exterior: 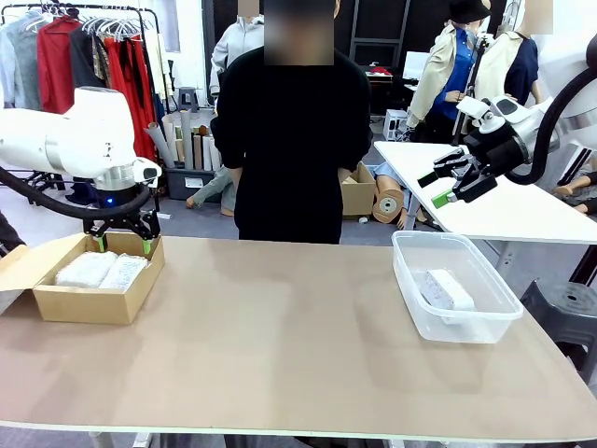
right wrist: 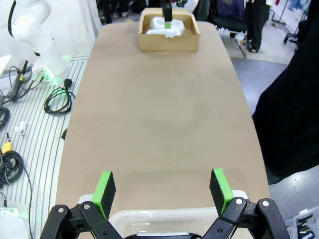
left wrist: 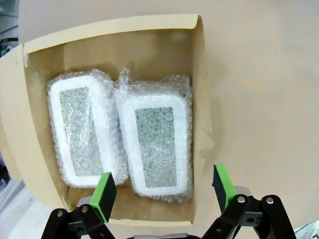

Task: Separate and place wrapped and unwrapped clocks.
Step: If the picked Digital clock is wrapped, place it in the Package Box ; if not, place it in the Organizing box.

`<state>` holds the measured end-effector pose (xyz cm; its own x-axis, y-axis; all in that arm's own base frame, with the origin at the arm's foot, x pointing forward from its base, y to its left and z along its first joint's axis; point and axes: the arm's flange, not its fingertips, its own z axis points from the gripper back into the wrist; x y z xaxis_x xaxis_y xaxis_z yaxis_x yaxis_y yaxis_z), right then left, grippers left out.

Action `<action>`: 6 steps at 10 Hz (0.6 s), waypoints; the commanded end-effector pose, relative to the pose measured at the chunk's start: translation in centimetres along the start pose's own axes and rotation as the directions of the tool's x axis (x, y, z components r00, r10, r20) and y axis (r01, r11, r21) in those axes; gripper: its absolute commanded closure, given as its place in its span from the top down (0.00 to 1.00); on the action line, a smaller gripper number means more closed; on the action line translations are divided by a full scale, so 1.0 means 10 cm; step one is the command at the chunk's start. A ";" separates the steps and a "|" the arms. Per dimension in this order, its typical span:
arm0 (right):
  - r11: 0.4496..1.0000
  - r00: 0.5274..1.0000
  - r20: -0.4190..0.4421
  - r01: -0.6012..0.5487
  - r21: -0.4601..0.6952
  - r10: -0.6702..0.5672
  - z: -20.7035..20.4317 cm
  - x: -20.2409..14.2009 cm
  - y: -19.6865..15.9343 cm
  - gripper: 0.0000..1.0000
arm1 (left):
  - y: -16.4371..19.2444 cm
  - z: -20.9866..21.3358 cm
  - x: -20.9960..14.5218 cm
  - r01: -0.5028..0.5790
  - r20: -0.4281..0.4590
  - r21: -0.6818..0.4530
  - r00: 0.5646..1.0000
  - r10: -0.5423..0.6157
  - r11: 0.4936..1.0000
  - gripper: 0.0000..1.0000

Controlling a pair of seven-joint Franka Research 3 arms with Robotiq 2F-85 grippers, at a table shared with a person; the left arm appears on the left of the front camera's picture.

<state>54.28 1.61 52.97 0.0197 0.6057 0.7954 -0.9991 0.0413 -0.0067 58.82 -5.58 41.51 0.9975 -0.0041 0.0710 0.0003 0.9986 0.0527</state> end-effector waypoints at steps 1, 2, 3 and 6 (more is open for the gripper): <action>1.000 1.000 -0.001 -0.005 -0.003 0.005 0.01 0.03 0.01 1.00 | 0.02 0.01 0.00 -0.001 0.003 0.000 1.000 0.001 1.000 1.00; 1.000 1.000 -0.001 -0.005 -0.003 0.005 0.01 0.03 0.01 1.00 | 0.02 0.01 0.00 -0.001 0.003 0.000 1.000 0.001 1.000 1.00; 1.000 1.000 -0.001 -0.005 -0.003 0.005 0.01 0.03 0.01 1.00 | 0.02 0.01 0.00 -0.001 0.003 0.000 1.000 0.001 1.000 1.00; 1.000 1.000 -0.001 -0.005 -0.003 0.005 0.01 0.03 0.01 1.00 | 0.02 0.01 0.00 -0.001 0.003 0.000 1.000 0.001 1.000 1.00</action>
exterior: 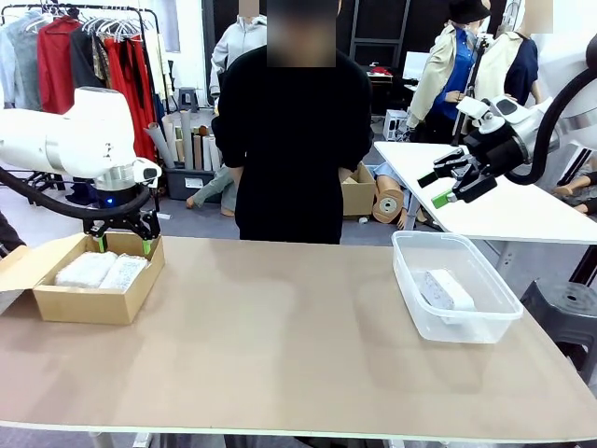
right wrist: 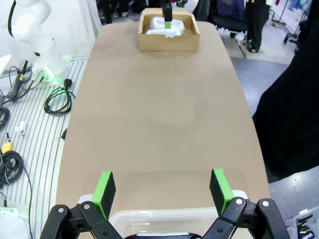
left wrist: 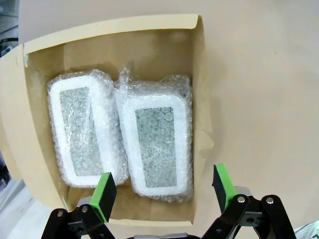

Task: Separate and place wrapped and unwrapped clocks.
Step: If the picked Digital clock is wrapped, place it in the Package Box ; if not, place it in the Organizing box.

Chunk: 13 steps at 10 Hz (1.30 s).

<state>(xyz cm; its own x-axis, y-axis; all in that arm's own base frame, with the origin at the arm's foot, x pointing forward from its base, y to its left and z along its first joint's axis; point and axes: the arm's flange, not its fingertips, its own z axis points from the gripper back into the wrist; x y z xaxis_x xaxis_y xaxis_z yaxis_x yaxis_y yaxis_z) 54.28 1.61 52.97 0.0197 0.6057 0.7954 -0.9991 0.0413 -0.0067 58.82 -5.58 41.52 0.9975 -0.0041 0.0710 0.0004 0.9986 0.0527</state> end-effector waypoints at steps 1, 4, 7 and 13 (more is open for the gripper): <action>1.000 1.000 -0.001 -0.005 -0.003 0.005 0.01 0.03 0.01 1.00 | 0.02 0.01 0.00 -0.001 0.003 0.000 1.000 0.001 1.000 1.00; 1.000 1.000 -0.001 -0.005 -0.003 0.005 0.01 0.03 0.01 1.00 | 0.07 0.23 0.03 0.056 -0.072 -0.112 0.995 -0.064 0.992 1.00; 1.000 1.000 -0.001 -0.005 -0.003 0.005 0.01 0.03 0.01 1.00 | 0.11 0.61 0.02 0.154 -0.115 -0.225 0.976 -0.183 0.962 1.00; 1.000 1.000 -0.001 -0.005 -0.003 0.005 0.01 0.03 0.01 1.00 | 0.09 0.82 0.03 0.368 -0.157 -0.567 0.830 -0.535 0.737 1.00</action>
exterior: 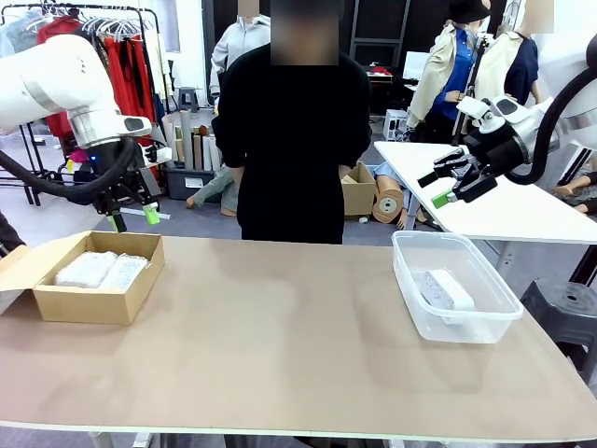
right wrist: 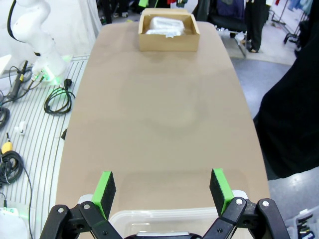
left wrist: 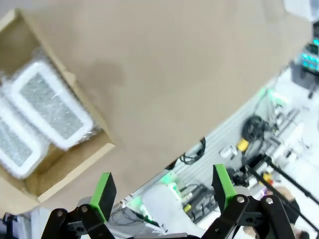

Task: Separate and place wrapped and unwrapped clocks.
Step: If the picked Digital clock is wrapped, place it in the Package Box ; if not, place it in the Organizing box.

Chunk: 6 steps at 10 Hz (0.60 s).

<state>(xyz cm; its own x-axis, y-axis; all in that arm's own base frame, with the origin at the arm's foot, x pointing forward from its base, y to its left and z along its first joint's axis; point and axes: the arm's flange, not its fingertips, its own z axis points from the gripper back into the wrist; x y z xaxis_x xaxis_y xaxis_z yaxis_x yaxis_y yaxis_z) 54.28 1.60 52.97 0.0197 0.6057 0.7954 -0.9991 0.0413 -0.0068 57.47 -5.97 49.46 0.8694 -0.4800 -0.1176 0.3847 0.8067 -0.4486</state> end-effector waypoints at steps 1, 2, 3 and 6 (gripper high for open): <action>1.000 1.000 -0.001 -0.005 -0.003 0.005 0.01 0.03 0.01 1.00 | 0.12 0.09 0.03 0.145 0.049 -0.054 0.989 -0.143 0.988 1.00; 1.000 1.000 -0.001 -0.005 -0.003 0.005 0.01 0.03 0.01 1.00 | 0.05 0.05 0.02 0.235 0.162 -0.010 0.960 -0.230 0.972 1.00; 1.000 1.000 -0.001 -0.005 -0.003 0.005 0.01 0.03 0.01 1.00 | -0.01 0.05 -0.01 0.320 0.260 0.034 0.912 -0.318 0.947 1.00; 1.000 1.000 -0.001 -0.005 -0.003 0.005 0.01 0.03 0.01 1.00 | -0.19 0.00 -0.03 0.500 0.415 0.092 0.767 -0.490 0.861 1.00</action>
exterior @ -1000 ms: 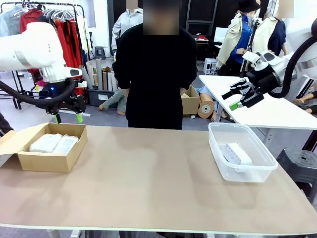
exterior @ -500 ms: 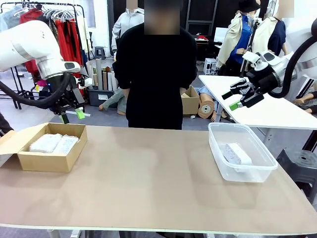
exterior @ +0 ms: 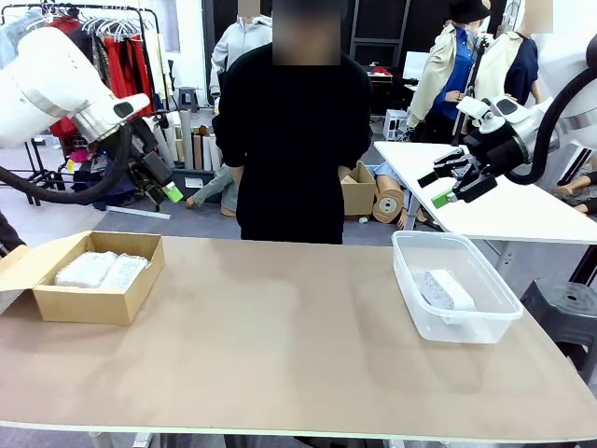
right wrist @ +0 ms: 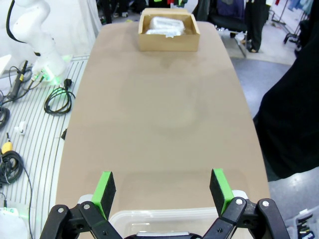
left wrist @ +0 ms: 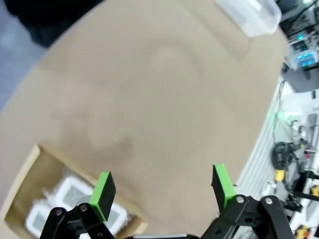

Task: Separate and place wrapped and unwrapped clocks.
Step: If the picked Digital clock is wrapped, place it in the Package Box ; if not, place it in the Organizing box.

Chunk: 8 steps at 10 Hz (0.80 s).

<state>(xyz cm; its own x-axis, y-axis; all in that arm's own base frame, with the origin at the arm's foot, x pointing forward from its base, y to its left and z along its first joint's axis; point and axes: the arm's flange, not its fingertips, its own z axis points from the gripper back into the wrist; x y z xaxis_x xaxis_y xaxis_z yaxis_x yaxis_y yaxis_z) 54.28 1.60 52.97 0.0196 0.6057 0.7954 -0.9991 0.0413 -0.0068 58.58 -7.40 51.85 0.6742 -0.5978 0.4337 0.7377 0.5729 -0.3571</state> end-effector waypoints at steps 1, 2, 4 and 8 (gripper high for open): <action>1.000 1.000 -0.001 -0.005 -0.003 0.005 0.01 0.03 0.01 1.00 | -0.10 -0.12 -0.20 0.073 0.047 -0.079 0.996 -0.070 0.994 1.00; 1.000 1.000 -0.001 -0.005 -0.003 0.005 0.01 0.03 0.01 1.00 | 0.01 -0.06 -0.14 -0.069 0.041 -0.101 0.996 0.074 0.992 1.00; 1.000 1.000 -0.001 -0.005 -0.003 0.005 0.01 0.03 0.01 1.00 | -0.07 -0.05 -0.04 0.043 0.032 -0.026 0.999 -0.042 0.999 1.00; 1.000 1.000 -0.001 -0.005 -0.003 0.005 0.01 0.03 0.01 1.00 | -0.04 -0.21 -0.16 0.338 0.108 0.025 0.935 -0.339 0.941 1.00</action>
<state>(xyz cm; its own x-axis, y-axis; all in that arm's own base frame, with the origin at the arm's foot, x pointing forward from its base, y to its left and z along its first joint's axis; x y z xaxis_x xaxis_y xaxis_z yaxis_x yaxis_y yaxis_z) 54.28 1.61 52.97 0.0196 0.6057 0.7954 -0.9991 0.0413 -0.0068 58.17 -8.33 50.72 0.4655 -0.6852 0.5603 0.8809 0.4198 -0.2185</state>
